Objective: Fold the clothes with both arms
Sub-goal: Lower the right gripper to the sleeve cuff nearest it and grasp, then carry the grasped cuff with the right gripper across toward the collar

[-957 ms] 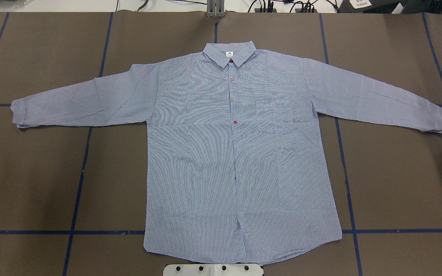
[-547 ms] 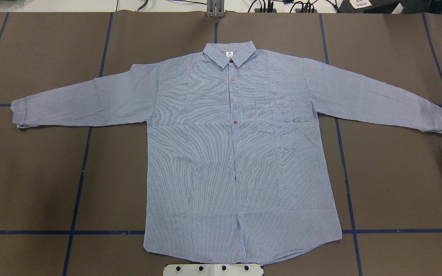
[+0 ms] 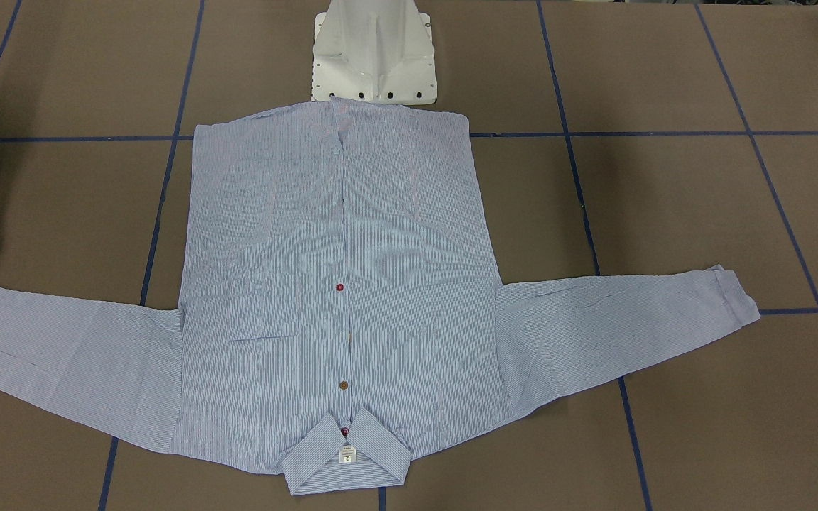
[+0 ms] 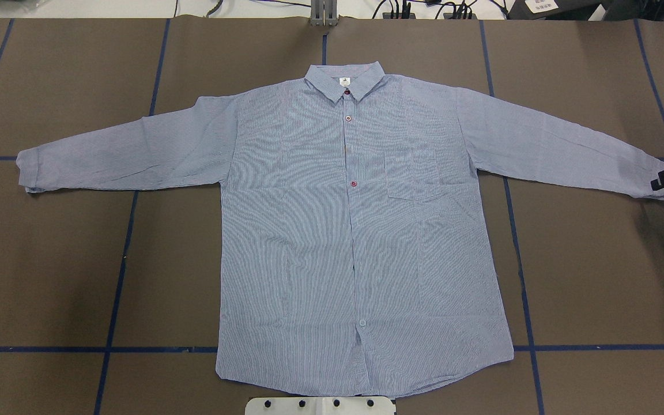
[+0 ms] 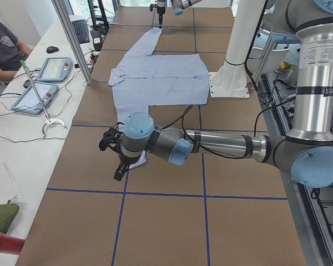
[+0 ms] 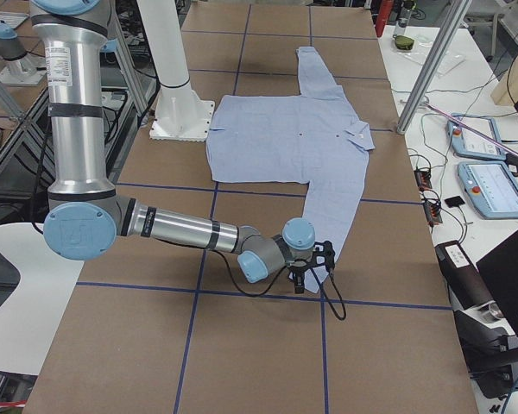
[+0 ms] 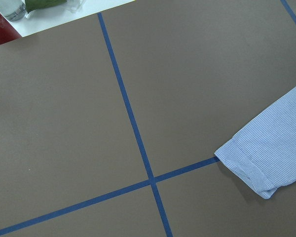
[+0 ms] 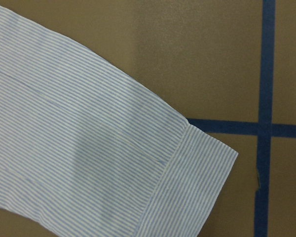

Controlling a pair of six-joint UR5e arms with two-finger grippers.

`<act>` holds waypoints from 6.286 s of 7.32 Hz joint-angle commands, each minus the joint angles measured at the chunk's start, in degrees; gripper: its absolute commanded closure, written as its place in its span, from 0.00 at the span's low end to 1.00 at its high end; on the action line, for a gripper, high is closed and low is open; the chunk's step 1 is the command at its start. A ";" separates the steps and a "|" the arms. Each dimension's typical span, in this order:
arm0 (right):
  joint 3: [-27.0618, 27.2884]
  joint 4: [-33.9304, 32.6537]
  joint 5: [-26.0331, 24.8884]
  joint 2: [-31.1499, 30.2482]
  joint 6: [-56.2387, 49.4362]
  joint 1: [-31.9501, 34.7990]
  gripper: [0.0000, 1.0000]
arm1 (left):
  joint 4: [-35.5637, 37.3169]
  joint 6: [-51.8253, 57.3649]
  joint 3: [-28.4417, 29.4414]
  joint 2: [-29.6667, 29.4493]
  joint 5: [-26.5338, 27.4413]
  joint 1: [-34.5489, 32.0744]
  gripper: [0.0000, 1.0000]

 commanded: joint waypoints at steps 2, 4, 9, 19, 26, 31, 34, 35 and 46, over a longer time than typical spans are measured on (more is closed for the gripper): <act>-1.31 -0.17 0.16 0.31 0.05 -0.15 0.21 | 0.00 -0.01 -0.09 -0.14 -0.01 0.00 0.00; -1.40 -0.70 0.25 0.39 0.14 -0.15 0.42 | 0.00 -0.10 -0.44 -0.23 -0.01 0.00 0.00; -1.40 -0.78 -0.01 0.22 0.05 -0.15 0.50 | 0.09 -0.10 -0.97 -0.58 -0.01 0.09 0.00; -1.14 -0.70 1.39 0.66 0.23 -0.95 0.86 | 0.44 -0.18 -0.88 -1.29 -0.01 0.09 0.00; 12.66 -3.13 10.80 6.94 1.28 1.12 1.00 | 0.35 -0.18 -1.14 -1.29 -0.01 0.09 0.00; 12.58 -23.55 8.79 36.13 6.95 -10.76 1.00 | 0.70 -0.18 -0.71 -1.11 -0.01 0.09 0.00; 11.61 -23.37 -2.79 45.37 15.93 -20.08 1.00 | 0.70 -0.01 -0.27 -0.76 -0.01 0.00 0.00; 9.87 -23.37 -5.87 47.83 16.13 -22.10 1.00 | 0.70 -0.01 -0.27 -0.58 0.08 0.09 0.00; -8.01 -19.39 -34.65 61.13 16.49 -37.94 0.00 | 0.88 -3.14 -0.35 -1.02 0.34 0.52 0.00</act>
